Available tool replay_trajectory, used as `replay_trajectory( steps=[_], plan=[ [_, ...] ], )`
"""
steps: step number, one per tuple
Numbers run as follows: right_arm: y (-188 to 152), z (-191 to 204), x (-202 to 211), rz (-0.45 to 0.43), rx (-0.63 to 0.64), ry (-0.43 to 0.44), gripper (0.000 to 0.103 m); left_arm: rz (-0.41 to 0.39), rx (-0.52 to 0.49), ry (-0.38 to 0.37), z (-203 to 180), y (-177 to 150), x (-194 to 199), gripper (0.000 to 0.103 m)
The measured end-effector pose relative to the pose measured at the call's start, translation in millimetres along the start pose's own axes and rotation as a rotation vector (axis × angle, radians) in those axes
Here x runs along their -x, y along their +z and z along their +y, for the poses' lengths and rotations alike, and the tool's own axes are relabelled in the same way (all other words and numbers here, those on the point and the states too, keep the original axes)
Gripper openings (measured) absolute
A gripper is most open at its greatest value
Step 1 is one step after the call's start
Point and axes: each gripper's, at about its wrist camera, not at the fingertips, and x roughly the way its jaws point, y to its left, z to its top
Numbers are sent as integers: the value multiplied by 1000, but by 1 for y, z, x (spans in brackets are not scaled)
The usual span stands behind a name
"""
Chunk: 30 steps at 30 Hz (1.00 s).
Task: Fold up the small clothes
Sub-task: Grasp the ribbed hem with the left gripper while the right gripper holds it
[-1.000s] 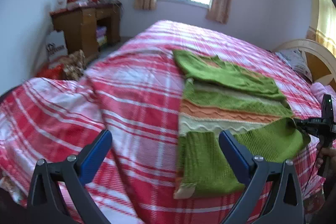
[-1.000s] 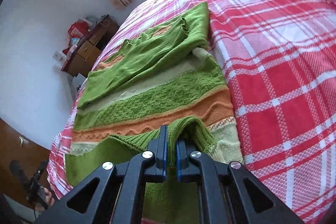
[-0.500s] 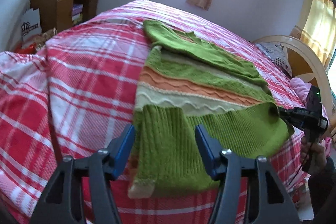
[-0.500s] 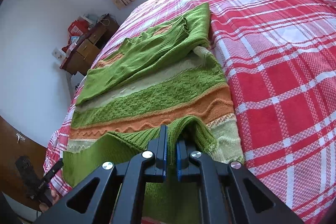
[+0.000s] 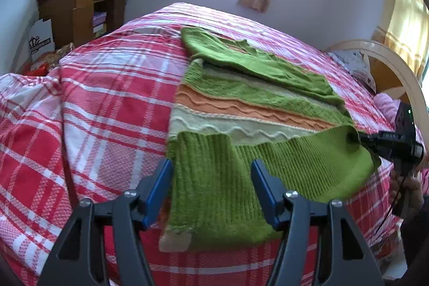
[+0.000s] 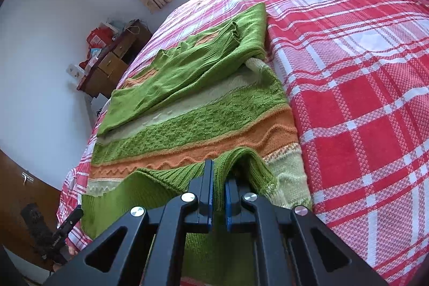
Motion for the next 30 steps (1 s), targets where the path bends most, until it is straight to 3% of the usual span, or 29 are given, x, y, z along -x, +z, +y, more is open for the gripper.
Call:
replay_trajectory(
  steps=[1,2,3,5,10,13,17,20,21,22,23,27,30],
  plan=[
    [0,0,0,0,0,0,6,2,-7,-1,-1,0,0,61],
    [0,0,0,0,0,0,6,5,-13,-5,-3,-1,-1,51],
    [0,0,0,0,0,1,6,10,-16,-9,-4,-1,-2,35],
    [0,-1,0,-1,-3,2,6,13,-19,-12,-4,-2,-2,18],
    [1,-2,-1,-5,-10,6,6,6,-13,2,-3,0,-2,17],
    [0,-2,-1,-6,-14,9,6,50,14,32,2,-1,-12,27],
    [1,-3,-2,-9,-9,6,7,47,16,21,-1,-1,-13,36],
    [0,-2,-1,-14,-9,7,7,35,-2,36,-5,-2,-14,30],
    [0,-2,-1,-14,-12,12,7,31,-4,40,-5,-3,-14,18],
    [1,-3,0,-11,-19,21,7,25,-2,41,-4,-4,-14,12],
    [1,-3,1,-8,-27,31,7,26,5,39,-2,-4,-14,12],
    [10,-10,26,-43,-103,204,8,29,-1,53,-1,-3,-14,11],
    [19,-13,53,-92,-115,279,16,30,-1,60,-2,-2,-15,11]
  ],
)
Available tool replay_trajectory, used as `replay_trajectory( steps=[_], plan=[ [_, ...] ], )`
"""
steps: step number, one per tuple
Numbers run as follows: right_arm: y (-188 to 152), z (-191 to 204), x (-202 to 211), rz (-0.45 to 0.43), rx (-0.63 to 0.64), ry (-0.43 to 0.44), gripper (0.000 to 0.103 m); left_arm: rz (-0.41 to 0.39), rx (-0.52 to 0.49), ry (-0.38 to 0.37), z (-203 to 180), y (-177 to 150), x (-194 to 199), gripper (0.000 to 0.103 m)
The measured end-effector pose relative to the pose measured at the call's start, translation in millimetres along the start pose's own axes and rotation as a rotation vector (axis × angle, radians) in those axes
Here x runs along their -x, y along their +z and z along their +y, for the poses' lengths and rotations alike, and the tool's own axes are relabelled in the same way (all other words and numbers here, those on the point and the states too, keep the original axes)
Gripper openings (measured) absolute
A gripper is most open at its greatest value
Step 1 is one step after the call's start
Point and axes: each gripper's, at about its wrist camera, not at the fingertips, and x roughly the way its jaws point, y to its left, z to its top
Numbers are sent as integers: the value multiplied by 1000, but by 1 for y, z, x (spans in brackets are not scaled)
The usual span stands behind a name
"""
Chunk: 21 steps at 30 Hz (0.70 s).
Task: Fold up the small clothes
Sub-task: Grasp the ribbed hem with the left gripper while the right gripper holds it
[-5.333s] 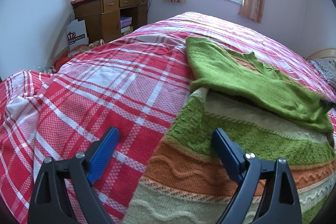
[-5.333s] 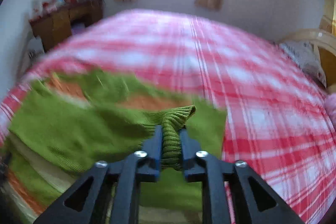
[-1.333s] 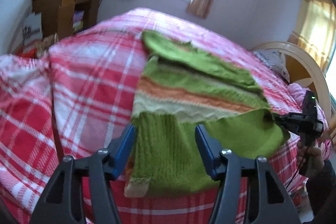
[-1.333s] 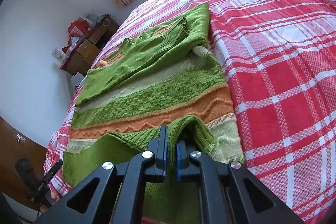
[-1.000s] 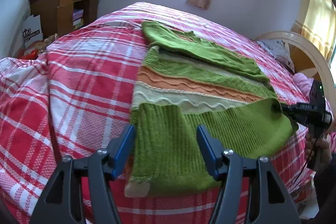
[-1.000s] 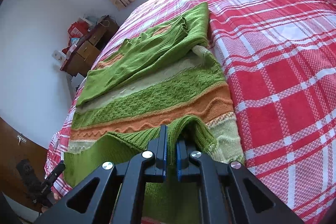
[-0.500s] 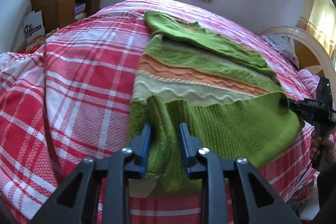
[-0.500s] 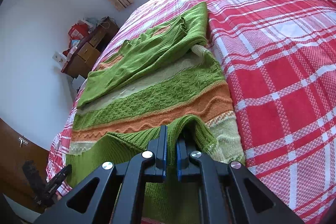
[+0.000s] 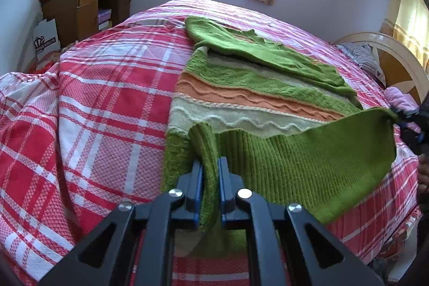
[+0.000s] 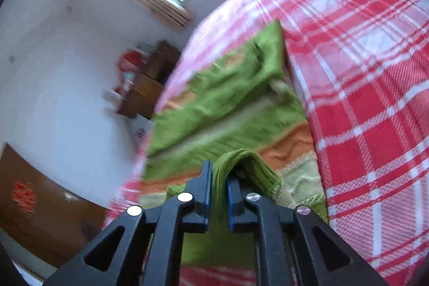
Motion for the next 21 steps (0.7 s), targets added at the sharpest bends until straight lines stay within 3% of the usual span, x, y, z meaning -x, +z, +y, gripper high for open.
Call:
replay_trajectory(
  steps=[1,4,5,10,12,17,19,21],
  plan=[
    [3,3,8,-22,23,-20,25,1,-1,3,0,0,0,11],
    [8,10,31,-128,102,-102,66,2,7,1,1,0,0,11],
    [9,9,34,-149,114,-122,68,4,10,0,1,0,-1,11],
    [1,23,7,-46,296,-236,68,5,9,0,0,1,-1,13],
    [-7,31,-19,20,408,-300,68,7,10,-8,0,1,-1,20],
    [-28,26,-69,154,557,-400,67,8,16,-18,-1,2,-2,24],
    [-35,23,-87,176,600,-433,64,12,14,-33,-1,2,-2,29],
    [-43,31,-89,163,666,-453,50,12,9,-29,-3,2,-3,29]
  ],
)
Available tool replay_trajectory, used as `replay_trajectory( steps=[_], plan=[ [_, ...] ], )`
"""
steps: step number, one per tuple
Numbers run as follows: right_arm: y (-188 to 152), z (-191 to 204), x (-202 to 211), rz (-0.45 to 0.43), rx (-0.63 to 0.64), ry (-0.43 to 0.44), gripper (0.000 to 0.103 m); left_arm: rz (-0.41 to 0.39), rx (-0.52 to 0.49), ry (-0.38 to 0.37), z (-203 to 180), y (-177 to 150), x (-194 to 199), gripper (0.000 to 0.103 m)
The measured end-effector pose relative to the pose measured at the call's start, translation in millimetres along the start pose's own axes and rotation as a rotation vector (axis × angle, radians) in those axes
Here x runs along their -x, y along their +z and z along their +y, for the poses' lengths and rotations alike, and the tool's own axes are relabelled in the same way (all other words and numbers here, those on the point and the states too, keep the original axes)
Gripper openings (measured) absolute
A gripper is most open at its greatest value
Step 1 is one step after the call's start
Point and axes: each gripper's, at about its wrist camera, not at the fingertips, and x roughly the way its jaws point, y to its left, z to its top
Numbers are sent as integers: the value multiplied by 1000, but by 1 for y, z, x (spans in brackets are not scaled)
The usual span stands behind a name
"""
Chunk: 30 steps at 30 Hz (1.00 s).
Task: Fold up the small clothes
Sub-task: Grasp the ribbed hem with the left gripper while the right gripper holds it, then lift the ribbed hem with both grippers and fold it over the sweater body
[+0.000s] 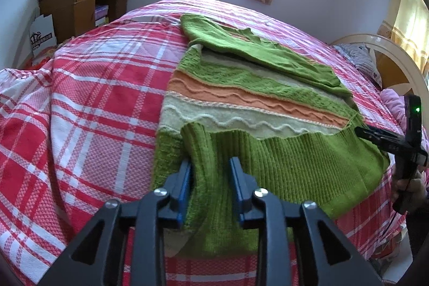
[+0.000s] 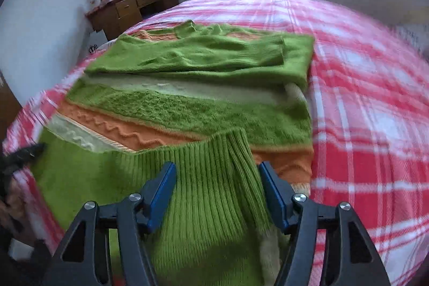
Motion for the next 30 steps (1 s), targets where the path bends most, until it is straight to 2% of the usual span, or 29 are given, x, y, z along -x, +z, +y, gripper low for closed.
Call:
replay_trajectory(
  steps=[1,2,3,5,13,17,20,26,30],
  plan=[
    [0,3,2,1,12,-2,37,-1,-6,4,-1,0,0,28],
    [0,5,4,6,14,6,16,0,-13,11,-2,0,0,25],
    [0,7,6,7,14,1,15,-1,-22,20,-4,0,0,13],
    [-3,9,16,-10,12,-19,12,3,-20,19,-4,1,0,11],
    [-5,-2,70,-147,-138,-21,11,-74,-15,-12,-10,9,22,9],
    [-4,1,77,-167,-133,-63,11,-84,-28,10,-14,20,20,9],
    [-4,4,73,-155,-123,-105,11,-58,-48,70,-21,29,8,9],
    [-10,-4,63,-129,-186,-92,11,17,-89,162,-32,33,-11,9],
    [-12,-5,60,-113,-196,-95,11,44,-85,182,-31,30,-15,9]
  ],
)
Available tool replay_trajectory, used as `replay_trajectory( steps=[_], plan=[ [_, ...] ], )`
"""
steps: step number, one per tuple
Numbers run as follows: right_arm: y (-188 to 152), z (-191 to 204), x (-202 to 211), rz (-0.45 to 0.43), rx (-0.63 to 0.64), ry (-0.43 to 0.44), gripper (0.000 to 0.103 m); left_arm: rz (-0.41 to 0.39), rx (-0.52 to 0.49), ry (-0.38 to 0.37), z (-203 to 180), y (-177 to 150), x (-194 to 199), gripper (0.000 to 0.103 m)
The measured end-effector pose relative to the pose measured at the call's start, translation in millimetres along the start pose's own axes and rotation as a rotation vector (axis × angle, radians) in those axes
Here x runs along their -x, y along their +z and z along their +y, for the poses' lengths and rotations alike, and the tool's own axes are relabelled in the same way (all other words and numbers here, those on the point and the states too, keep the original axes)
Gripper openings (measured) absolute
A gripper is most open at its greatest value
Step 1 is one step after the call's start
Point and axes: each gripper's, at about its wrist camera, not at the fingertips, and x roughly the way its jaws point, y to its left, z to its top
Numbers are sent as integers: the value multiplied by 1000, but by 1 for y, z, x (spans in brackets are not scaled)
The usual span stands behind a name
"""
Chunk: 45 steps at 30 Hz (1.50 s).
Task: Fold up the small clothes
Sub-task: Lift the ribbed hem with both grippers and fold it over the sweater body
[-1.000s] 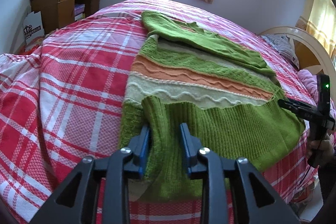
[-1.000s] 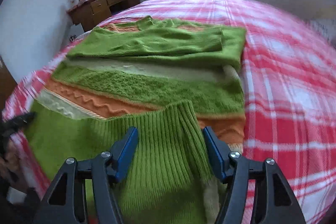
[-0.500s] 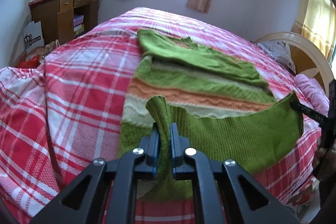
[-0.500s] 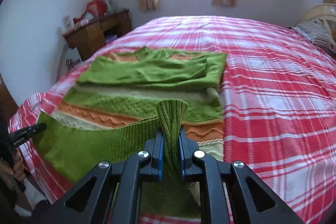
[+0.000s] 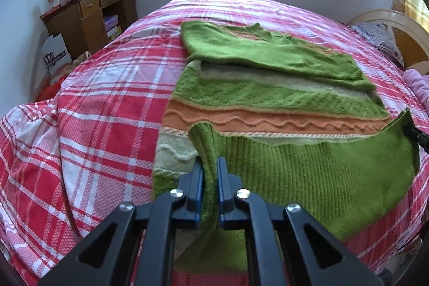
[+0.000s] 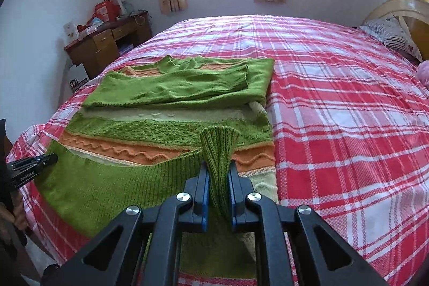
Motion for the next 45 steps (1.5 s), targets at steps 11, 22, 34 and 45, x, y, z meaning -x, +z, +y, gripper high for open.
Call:
replay_trajectory(
  steps=[11,22,34,45],
  plan=[
    [-1,0,-3,18,-25,-1,11,11,-20,33,-6,3,-1,9],
    [5,3,15,-19,-32,19,11,-51,27,-37,0,12,17,9],
    [46,4,26,-109,-17,-27,11,-121,81,-40,5,63,14,9],
    [67,-6,-8,-91,-30,-67,11,-119,107,-89,10,84,-16,9]
  ],
)
